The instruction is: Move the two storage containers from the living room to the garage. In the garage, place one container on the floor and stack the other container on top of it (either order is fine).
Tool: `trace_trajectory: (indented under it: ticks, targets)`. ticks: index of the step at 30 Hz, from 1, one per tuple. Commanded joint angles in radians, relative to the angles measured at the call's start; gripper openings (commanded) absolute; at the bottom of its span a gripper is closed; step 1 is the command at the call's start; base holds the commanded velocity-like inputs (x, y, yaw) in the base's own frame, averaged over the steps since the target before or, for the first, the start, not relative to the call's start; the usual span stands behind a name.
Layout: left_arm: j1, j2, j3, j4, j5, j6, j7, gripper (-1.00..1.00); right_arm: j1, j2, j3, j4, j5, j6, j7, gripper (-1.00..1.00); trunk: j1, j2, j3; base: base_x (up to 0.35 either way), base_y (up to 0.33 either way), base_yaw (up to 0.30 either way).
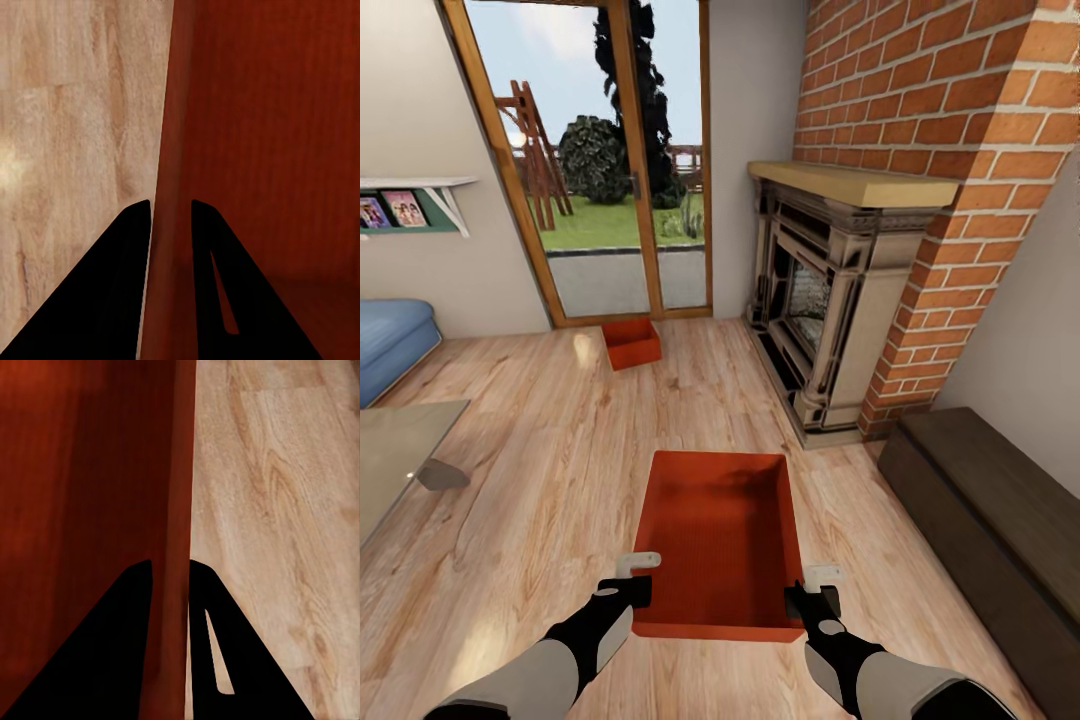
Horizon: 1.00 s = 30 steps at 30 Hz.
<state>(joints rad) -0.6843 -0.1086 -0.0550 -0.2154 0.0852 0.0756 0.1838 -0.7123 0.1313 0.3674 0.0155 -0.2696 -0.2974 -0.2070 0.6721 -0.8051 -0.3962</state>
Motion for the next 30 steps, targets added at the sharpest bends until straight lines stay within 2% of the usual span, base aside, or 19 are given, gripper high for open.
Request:
trace_trajectory:
  ticks: [1, 30]
  targets:
    - [0.000, 0.009, 0.013, 0.000, 0.001, 0.007, 0.025, -1.00, -0.001, 0.001, -0.030, -0.003, 0.013, -0.002, 0.000, -1.00, 0.000, -0.001, 0.001, 0.000, 0.000, 0.000]
    - [0.000, 0.009, 0.013, 0.001, 0.001, 0.007, 0.025, -1.00, -0.001, 0.001, -0.030, -0.003, 0.013, -0.002, 0.000, -1.00, 0.000, -0.001, 0.047, 0.000, 0.000, 0.000]
